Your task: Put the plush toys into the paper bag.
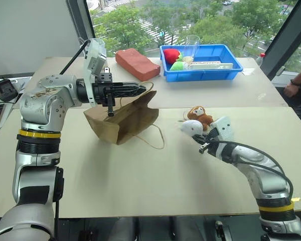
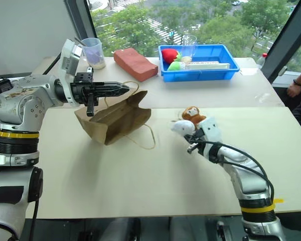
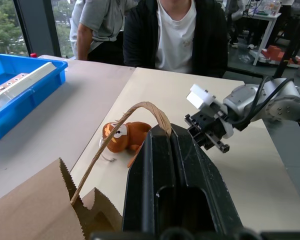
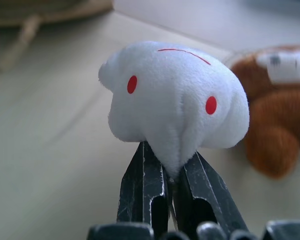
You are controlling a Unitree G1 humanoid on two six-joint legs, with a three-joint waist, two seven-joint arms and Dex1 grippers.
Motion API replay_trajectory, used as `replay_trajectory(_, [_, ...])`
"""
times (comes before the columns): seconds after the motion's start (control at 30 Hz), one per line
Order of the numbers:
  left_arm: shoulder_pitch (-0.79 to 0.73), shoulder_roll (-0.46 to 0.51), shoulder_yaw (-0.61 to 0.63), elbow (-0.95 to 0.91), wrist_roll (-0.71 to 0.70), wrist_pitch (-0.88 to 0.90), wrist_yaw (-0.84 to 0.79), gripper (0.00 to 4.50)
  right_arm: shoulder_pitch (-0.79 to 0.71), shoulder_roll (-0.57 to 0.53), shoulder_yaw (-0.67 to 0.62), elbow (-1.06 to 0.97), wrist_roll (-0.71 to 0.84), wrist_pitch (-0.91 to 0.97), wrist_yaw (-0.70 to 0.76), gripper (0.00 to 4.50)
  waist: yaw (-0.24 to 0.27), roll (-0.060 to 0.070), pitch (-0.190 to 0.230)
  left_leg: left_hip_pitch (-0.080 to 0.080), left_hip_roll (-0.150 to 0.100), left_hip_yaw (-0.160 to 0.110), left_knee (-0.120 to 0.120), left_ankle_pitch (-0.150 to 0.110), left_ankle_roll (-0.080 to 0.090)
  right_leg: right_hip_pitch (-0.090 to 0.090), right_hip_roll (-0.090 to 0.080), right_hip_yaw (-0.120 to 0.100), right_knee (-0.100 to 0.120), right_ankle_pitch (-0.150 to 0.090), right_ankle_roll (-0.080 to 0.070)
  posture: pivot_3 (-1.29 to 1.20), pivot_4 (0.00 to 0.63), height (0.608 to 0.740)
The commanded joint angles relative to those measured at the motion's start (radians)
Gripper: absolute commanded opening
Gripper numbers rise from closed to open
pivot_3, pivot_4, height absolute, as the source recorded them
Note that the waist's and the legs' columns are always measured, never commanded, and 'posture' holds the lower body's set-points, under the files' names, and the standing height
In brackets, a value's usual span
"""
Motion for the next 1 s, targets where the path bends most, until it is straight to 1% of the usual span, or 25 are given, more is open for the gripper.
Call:
replay_trajectory(0.03, [-0.038,0.003,0.001,0.0,-0.003,-0.02,-0.011,0.0,-0.118,0.001,0.022,-0.135,0.091,0.096,0.024,0.03,-0.004,0.0,0.0,0.0,0.0,0.0,0.0,0.0,0.0,0.0,0.0,0.0,0.0,0.0,0.0,0.0,0.15,0.74])
replay_trajectory(0.13, [-0.044,-0.006,-0.005,0.004,-0.003,-0.022,-0.012,0.0,-0.207,0.044,0.096,-0.134,0.099,0.192,-0.015,0.03,-0.002,0.0,0.0,0.0,0.001,-0.001,0.0,0.0,0.0,0.0,0.001,-0.001,0.0,0.0,0.0,0.0,0.15,0.74])
replay_trajectory(0.2, [-0.049,-0.012,-0.009,0.006,-0.004,-0.022,-0.012,0.0,-0.253,0.085,0.154,-0.095,0.073,0.206,-0.039,0.03,-0.001,0.0,0.0,0.001,0.001,-0.001,0.0,0.0,0.0,0.0,0.001,-0.001,0.001,0.0,0.0,0.0,0.15,0.74])
replay_trajectory(0.27, [-0.052,-0.017,-0.011,0.006,-0.003,-0.021,-0.01,0.0,-0.286,0.107,0.226,-0.042,0.021,0.167,-0.041,0.03,0.001,0.0,0.0,0.0,0.0,-0.001,0.0,0.0,0.0,0.0,0.0,-0.002,0.002,0.0,0.0,0.0,0.15,0.74])
replay_trajectory(0.4, [-0.054,-0.025,-0.012,-0.011,-0.01,-0.012,-0.003,0.0,-0.337,0.159,0.32,0.052,-0.049,0.127,-0.053,0.03,0.002,0.0,0.0,-0.001,-0.002,-0.001,0.0,0.0,0.0,-0.001,-0.001,-0.002,0.0,0.0,0.0,0.0,0.15,0.74])
replay_trajectory(0.6, [-0.052,-0.029,-0.015,-0.036,-0.02,0.009,-0.001,0.0,-0.417,0.288,0.358,0.159,-0.089,0.086,-0.072,0.03,-0.006,0.0,0.0,-0.001,-0.001,-0.002,-0.001,0.0,-0.001,-0.003,0.0,-0.002,0.002,0.0,0.0,0.0,0.15,0.74])
replay_trajectory(0.77, [-0.051,-0.048,-0.019,-0.042,-0.019,0.012,0.012,0.0,-0.424,0.405,0.383,0.294,-0.135,0.002,-0.102,0.03,-0.008,0.0,0.0,-0.001,-0.001,-0.002,-0.001,0.001,-0.001,-0.002,0.0,-0.002,0.002,0.0,0.0,0.0,0.15,0.74])
replay_trajectory(0.8, [-0.054,-0.049,-0.018,-0.041,-0.02,0.013,0.013,0.0,-0.422,0.418,0.376,0.309,-0.138,-0.015,-0.103,0.88,-0.009,0.0,0.0,-0.001,-0.001,-0.002,-0.001,0.001,-0.001,-0.002,0.0,-0.002,0.002,0.0,0.0,0.0,0.15,0.74])
replay_trajectory(1.0, [-0.063,-0.043,-0.014,-0.033,-0.019,0.015,0.01,0.0,-0.406,0.442,0.35,0.34,-0.17,-0.111,-0.11,2.87,-0.011,0.0,0.0,-0.001,-0.001,-0.003,-0.001,0.001,-0.001,-0.003,0.0,-0.002,0.002,0.0,0.0,0.0,0.15,0.74])
